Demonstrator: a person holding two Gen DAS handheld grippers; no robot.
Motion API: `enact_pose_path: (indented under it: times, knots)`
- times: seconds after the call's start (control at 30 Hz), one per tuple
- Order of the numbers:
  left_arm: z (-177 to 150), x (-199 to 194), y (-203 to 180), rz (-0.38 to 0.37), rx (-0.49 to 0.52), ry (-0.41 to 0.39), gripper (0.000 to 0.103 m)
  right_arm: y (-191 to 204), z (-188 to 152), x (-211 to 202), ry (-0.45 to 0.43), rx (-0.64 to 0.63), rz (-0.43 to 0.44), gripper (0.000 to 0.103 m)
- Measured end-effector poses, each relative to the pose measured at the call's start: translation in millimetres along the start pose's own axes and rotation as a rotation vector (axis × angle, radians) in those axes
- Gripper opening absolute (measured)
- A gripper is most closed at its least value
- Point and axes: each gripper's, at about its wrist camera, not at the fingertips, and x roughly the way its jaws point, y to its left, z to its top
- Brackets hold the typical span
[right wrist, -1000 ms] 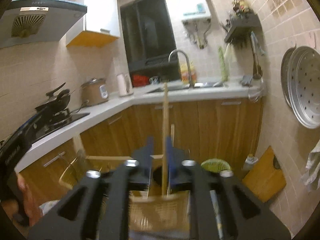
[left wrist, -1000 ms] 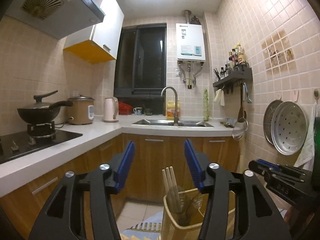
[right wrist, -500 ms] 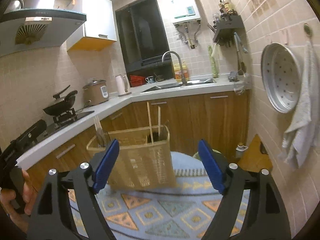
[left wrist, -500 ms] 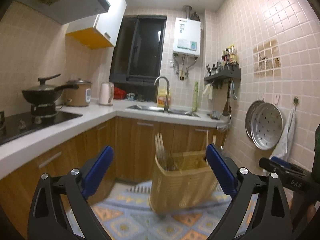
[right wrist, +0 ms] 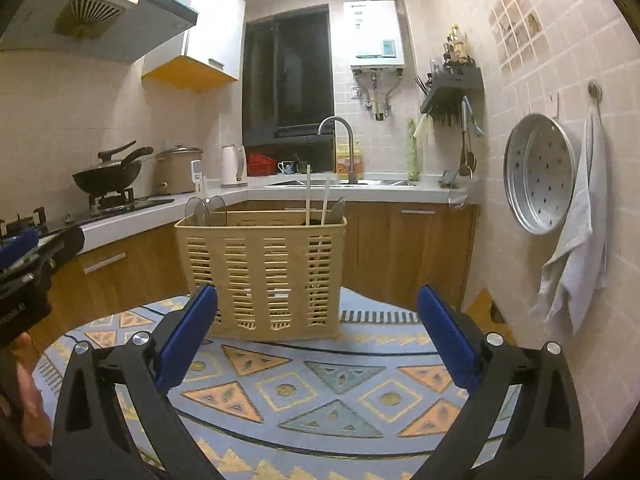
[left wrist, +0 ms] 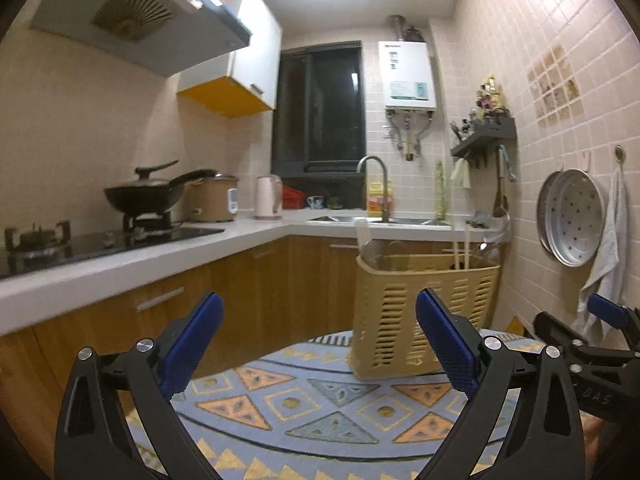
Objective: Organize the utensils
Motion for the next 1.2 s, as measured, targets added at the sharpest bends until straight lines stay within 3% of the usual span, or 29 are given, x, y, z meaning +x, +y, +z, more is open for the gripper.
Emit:
enact_pose_path:
  times: [0.1, 0.27, 0.5, 0.73, 1.2]
  knots:
    - [-7, 11, -2, -0.006, 0.031, 0.07, 0.094, -3, -5, -1, -0.008, 0.005, -0.023, 0.096]
    - [-7, 9, -1, 0.039, 0.034, 0.041, 0.095, -5, -5, -1, -0.011, -0.007, -0.041, 0.096]
    - [-9, 8, -4, 0.027, 0.067, 0.044, 0.095, 6, -7, -4, -0.022, -0.065, -0.056, 0.096]
    - [-10, 7, -5, 0.02, 0.07, 0.028, 0.095, -4, -5, -4, -0.019, -0.02, -0.072, 0.096]
    - [-12, 12, -10, 0.027, 0.075, 0.078, 0.095, -11, -7, 5, 0.028, 0.008, -0.059, 0.096]
